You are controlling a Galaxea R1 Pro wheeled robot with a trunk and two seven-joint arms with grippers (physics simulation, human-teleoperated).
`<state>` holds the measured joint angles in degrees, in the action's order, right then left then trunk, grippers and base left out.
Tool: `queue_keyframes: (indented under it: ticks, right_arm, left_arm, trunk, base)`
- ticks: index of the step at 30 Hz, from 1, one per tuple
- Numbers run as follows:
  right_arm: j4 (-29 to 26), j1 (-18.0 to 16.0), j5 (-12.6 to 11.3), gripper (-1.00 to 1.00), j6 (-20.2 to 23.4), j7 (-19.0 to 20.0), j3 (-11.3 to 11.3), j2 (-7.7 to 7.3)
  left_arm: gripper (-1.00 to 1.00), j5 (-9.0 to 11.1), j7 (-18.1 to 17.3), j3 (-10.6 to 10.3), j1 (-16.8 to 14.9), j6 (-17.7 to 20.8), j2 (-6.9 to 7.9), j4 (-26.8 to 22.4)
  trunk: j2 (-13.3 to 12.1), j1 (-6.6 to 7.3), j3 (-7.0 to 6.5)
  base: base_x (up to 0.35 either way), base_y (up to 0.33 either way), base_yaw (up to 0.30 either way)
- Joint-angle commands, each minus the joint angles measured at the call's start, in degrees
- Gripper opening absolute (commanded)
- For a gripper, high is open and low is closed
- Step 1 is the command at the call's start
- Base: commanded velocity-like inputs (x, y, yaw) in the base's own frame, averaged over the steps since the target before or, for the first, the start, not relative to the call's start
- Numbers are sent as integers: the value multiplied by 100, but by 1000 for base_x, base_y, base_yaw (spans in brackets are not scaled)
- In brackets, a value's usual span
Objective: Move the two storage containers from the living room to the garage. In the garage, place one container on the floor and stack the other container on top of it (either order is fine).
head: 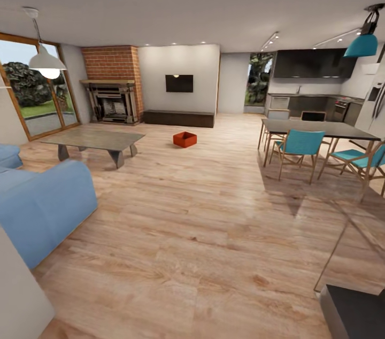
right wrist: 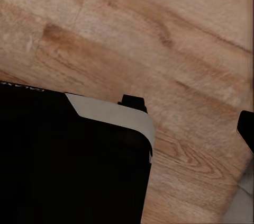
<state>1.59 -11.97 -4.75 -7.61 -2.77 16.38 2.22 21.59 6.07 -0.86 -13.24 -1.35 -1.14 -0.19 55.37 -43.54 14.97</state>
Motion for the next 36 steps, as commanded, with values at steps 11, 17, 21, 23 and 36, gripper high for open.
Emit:
queue_keyframes:
  ticks: [11, 17, 21, 23, 36]
  right_arm:
    - [17, -10, -50, 100, -38, -13, 49, 5]
    - [18, -8, -52, 100, -38, -13, 50, 5]
    - [19, -7, -53, 100, -38, -13, 50, 6]
    - [19, -8, -53, 100, -38, -13, 50, 7]
    - [17, -7, -53, 100, -38, -13, 50, 7]
  left_arm:
    - [100, 31, 15, -9, -3, -15, 0, -1]
    - [100, 29, 17, -10, -3, -14, 0, -1]
    - [100, 29, 17, -11, -3, -14, 0, 0]
    - [100, 29, 17, -11, -3, -14, 0, 0]
    - [100, 29, 17, -11, -3, -16, -8, 1]
  trunk:
    - [4, -4, 7]
    - [4, -4, 7]
    - [4, -4, 7]
    - [4, -4, 7]
    - [4, -4, 7]
  base:
    - [322, 0, 0]
    - [322, 0, 0]
    - [322, 0, 0]
    - [322, 0, 0]
    - [322, 0, 0]
